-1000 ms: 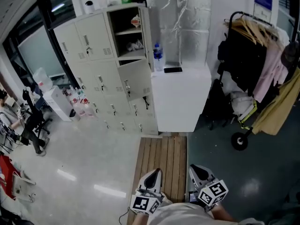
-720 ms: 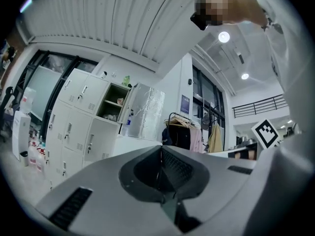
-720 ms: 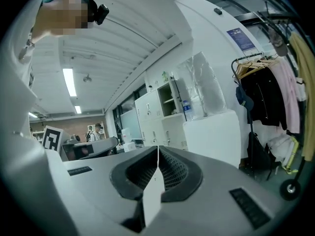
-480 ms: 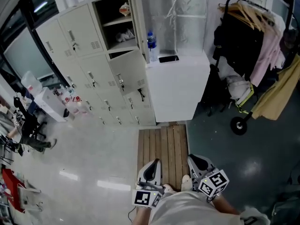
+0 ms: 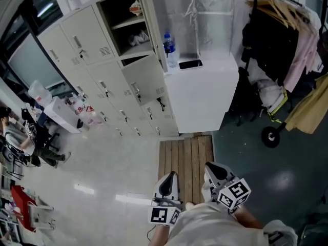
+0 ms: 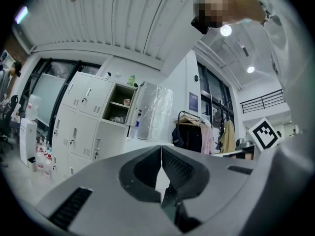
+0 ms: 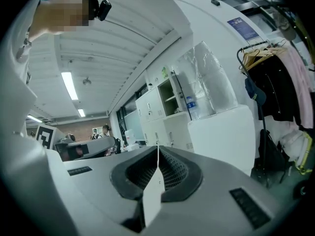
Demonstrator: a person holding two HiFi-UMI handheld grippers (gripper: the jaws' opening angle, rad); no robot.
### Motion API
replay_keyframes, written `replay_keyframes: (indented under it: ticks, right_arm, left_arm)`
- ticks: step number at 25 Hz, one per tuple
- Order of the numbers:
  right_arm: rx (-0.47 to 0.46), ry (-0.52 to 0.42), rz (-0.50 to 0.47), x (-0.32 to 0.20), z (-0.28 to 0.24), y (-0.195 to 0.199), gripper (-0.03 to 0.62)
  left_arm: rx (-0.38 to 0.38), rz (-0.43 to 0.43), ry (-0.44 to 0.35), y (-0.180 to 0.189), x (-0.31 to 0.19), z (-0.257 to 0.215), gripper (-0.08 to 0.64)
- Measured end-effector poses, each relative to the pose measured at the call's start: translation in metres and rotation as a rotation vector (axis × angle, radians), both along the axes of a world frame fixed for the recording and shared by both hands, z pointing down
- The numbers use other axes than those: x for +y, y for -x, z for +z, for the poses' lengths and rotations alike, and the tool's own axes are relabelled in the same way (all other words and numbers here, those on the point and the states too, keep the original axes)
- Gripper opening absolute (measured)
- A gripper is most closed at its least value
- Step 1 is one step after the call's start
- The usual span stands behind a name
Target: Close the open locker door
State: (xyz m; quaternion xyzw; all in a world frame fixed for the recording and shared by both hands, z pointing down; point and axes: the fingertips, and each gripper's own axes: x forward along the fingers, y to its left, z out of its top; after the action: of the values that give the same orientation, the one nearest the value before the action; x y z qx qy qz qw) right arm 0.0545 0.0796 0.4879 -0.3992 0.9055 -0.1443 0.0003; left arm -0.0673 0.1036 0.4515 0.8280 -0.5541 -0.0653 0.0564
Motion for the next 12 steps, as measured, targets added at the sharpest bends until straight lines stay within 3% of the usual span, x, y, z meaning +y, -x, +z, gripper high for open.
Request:
replay_keyframes:
  ticks: [12]
  right_arm:
    - [-0.003, -0.019, -0.117, -0.153, -0.011, -0.022, 0.029]
  left_arm:
    - [-0.033, -0.129, -0.033, -0.029, -0.143, -0.019, 0.009]
